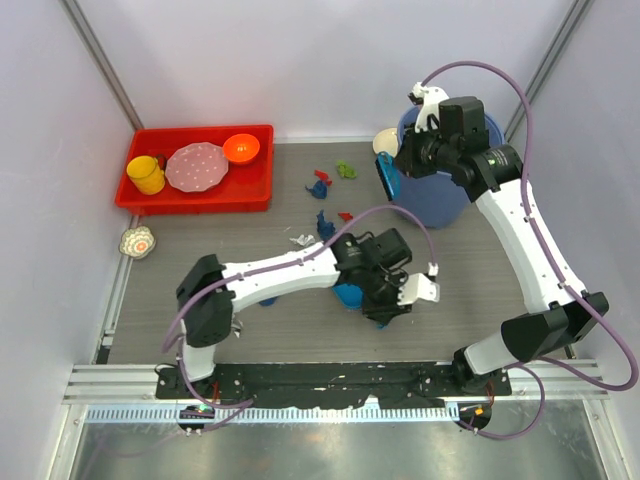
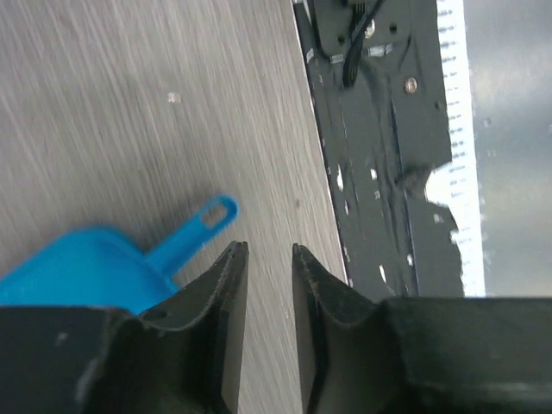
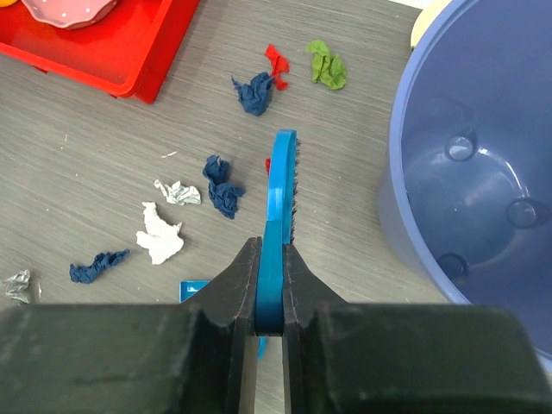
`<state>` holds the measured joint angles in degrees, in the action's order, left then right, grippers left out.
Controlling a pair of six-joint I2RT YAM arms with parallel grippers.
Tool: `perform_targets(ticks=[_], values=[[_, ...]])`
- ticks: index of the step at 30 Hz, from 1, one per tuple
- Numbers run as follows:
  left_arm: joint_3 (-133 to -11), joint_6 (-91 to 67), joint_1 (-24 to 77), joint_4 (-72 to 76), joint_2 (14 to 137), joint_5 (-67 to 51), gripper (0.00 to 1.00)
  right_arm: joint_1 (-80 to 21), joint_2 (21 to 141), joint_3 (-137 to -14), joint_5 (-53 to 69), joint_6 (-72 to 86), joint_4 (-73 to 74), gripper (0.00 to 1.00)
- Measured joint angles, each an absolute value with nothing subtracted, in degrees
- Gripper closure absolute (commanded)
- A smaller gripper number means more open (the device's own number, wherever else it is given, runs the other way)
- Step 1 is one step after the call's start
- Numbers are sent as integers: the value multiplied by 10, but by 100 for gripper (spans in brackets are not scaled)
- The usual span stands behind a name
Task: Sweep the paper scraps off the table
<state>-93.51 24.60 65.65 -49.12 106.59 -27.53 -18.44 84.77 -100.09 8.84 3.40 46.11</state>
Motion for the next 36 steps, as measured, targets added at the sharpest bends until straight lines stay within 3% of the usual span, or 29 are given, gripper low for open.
perform_targets(ticks=[1, 3, 14, 18, 36], values=[[-940, 235, 662, -472, 1080, -275, 85, -185, 848, -1001, 88, 34, 463, 99], [-946, 212, 674, -435, 1106, -271, 87, -185, 848, -1001, 88, 34, 467, 99], [-957, 149, 675, -333, 1213, -214, 91, -185, 848, -1001, 84, 31, 485, 99], [-943, 141, 674, -311, 1214, -193, 88, -185, 848, -997, 84, 29, 485, 99], [-694, 157, 639, -306, 1028, -136, 80, -185, 830, -987, 87, 29, 488, 99]])
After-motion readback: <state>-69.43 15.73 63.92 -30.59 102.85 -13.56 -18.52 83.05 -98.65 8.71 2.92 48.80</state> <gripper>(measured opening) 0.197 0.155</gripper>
